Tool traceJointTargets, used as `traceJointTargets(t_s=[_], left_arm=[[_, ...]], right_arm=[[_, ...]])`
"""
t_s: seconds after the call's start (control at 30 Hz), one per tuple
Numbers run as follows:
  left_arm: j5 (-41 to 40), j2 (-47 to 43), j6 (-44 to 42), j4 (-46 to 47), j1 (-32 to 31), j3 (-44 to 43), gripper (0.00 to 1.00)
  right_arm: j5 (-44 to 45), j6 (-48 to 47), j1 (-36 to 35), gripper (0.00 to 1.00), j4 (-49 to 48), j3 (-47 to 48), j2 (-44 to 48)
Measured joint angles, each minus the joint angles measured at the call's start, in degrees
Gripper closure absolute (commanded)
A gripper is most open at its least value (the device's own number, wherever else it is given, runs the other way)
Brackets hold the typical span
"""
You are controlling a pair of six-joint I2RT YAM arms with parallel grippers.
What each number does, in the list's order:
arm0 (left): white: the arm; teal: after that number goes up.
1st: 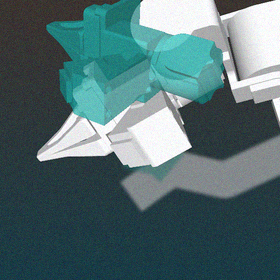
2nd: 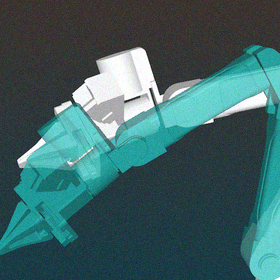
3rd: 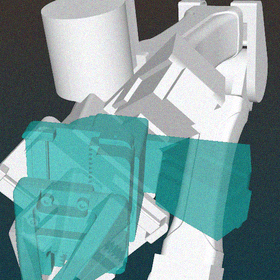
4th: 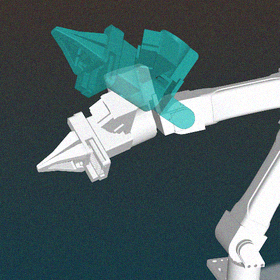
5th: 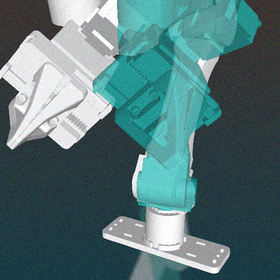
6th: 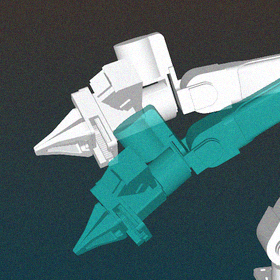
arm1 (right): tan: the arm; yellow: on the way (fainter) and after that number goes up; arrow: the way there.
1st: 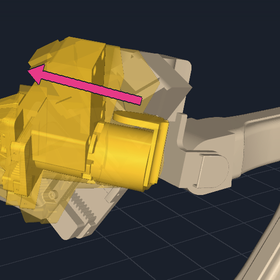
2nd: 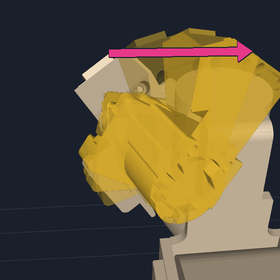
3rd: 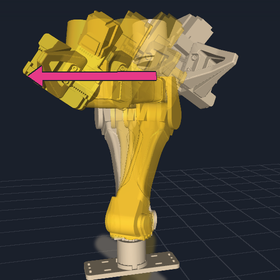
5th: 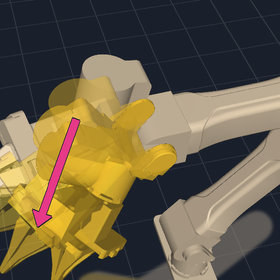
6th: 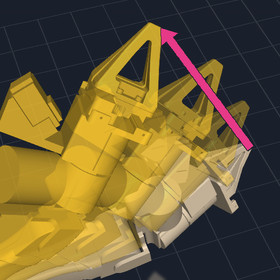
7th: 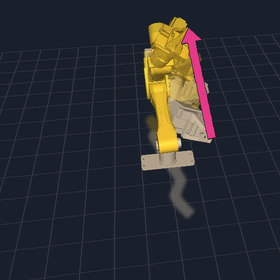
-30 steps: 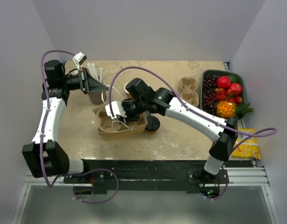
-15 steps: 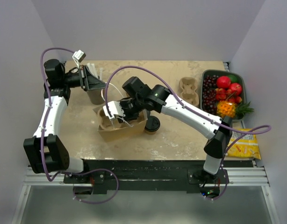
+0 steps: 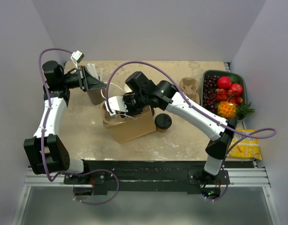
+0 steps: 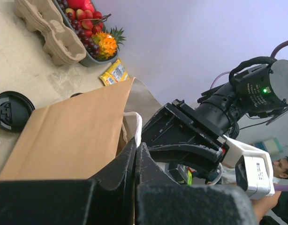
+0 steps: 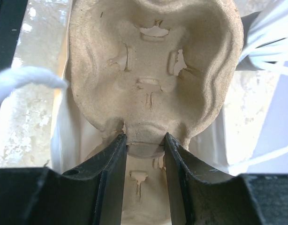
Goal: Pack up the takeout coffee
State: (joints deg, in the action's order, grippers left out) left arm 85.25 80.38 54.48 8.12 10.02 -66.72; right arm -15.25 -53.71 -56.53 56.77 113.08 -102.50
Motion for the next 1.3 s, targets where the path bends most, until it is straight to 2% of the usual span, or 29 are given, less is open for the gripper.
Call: traceJointTargets(t_s=[0.1,0.2,0.3,0.37,0.43,0.47,0.63,0.73,0.77,0.8,0.87,0.9,0.97,1.03,1.1,1.2,1.3], left_arm=[[0.02,0.0,0.5,1.33,0.04,0.09,1.0],[0.02,0.0,0.87,2.14,0.07,0.26,0.97],[0.04,0.0,1.16,2.71,0.07,0.33,0.77],[0.02,-0.02,1.75,3.87,0.07,0.33,0.5],[0.04,-0.13,2.51,5.27,0.31,0.31,0.43],[0.02,-0.33,2.86,6.03,0.5,0.31,0.3],[-0.04,-4.37,4.42,11.72,4.98,0.26,0.28],[-0.02,-9.6,0.81,12.31,8.5,0.07,0.26],[-0.02,-11.69,-1.55,11.28,9.53,-0.22,0.11],[0.04,-13.66,-3.8,9.77,10.12,-0.7,0.08],[-0.22,-15.63,-10.29,1.16,10.58,-3.69,0.01],[-1.55,-15.58,-17.66,-7.02,10.56,-6.99,0.0],[-11.87,-13.31,-31.26,-22.71,7.1,-16.39,0.0],[-22.6,-13.33,-39.63,-32.04,2.64,-18.53,0.0],[-30.03,-14.1,-45.18,-41.83,0.35,-18.25,0.01],[-37.92,-13.07,-50.51,-53.86,0.24,-18.53,0.0],[-43.32,-12.02,-52.68,-61.55,0.24,-17.33,0.01]], right_arm=[[0.15,-0.72,0.0,1.0,-0.26,-0.35,0.66],[0.39,-1.49,0.04,1.0,-1.44,-5.42,3.37],[0.46,-1.6,-0.02,1.0,-1.46,-6.71,4.0],[0.74,-1.42,0.0,1.0,-1.31,-6.67,3.87],[0.81,-1.27,0.2,1.0,-0.74,-6.67,3.82],[0.81,-1.22,0.35,1.0,-0.68,-6.67,3.78],[0.81,-0.66,0.48,1.0,-1.03,-6.71,3.76],[0.79,0.02,0.48,1.0,-1.01,-6.62,3.48],[0.81,0.24,0.48,1.0,-0.98,-6.62,3.34],[0.79,0.39,0.48,1.0,-0.96,-6.62,3.28],[0.83,0.74,0.48,1.0,-1.01,-6.62,3.26],[0.87,0.87,0.48,1.0,-1.05,-6.64,3.26],[1.18,1.29,0.48,1.0,-1.07,-6.69,3.26],[1.86,1.86,0.48,1.0,-1.05,-6.71,3.26],[2.36,2.36,0.48,1.0,-0.98,-6.69,3.26],[2.89,3.13,0.48,1.0,-0.76,-6.32,2.82],[3.67,4.15,0.46,1.0,-0.92,-5.4,1.75]])
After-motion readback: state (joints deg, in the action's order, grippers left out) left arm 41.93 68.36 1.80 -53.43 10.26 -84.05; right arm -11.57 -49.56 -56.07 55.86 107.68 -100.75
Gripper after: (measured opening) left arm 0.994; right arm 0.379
